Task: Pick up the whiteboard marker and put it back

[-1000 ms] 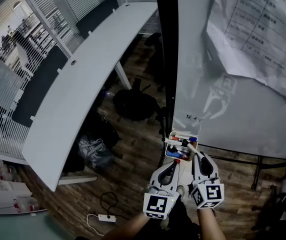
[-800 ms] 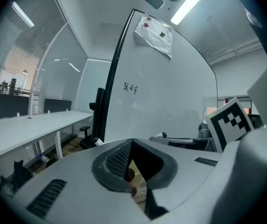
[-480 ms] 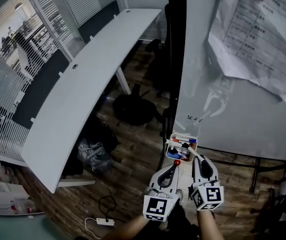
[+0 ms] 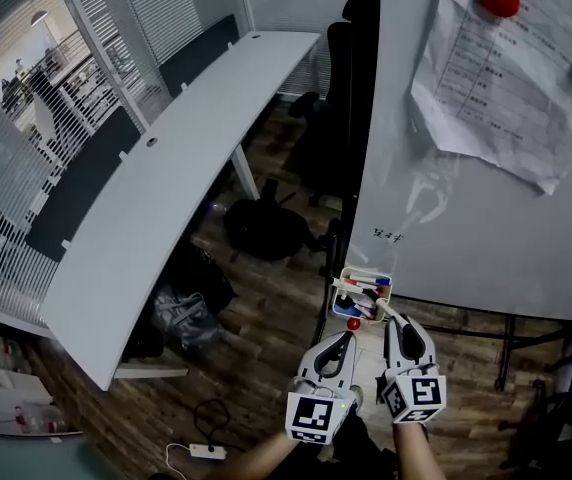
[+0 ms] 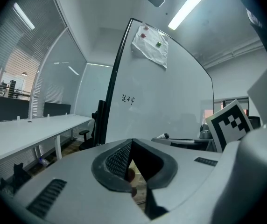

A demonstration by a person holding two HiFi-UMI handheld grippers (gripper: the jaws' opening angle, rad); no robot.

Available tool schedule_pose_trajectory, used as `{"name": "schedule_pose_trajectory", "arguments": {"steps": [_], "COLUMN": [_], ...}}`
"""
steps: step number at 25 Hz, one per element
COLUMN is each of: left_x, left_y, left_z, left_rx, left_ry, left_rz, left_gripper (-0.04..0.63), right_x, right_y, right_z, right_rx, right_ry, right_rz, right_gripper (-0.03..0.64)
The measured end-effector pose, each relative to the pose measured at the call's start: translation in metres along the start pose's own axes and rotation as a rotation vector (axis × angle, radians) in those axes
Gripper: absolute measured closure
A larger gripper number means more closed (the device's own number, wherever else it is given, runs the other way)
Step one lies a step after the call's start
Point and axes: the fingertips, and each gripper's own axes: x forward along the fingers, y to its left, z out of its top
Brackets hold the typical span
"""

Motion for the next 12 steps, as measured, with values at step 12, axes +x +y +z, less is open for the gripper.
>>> {"name": "schedule_pose_trajectory", "arguments": {"steps": [12], "left_x": [-0.028], "left_y": [-0.006], "left_z": [0.012], "left_rx": [0.025], "left_ry": [-0.018], "left_rz": [-0.035], "left_gripper": [0.588], "right_x": [-0.032], "right_y": [0.017], "right_z": [0.013], "right_rx": [-0.007], "right_ry": [-0.023], "right_rz": [-0.044], "right_gripper": [0.535]}}
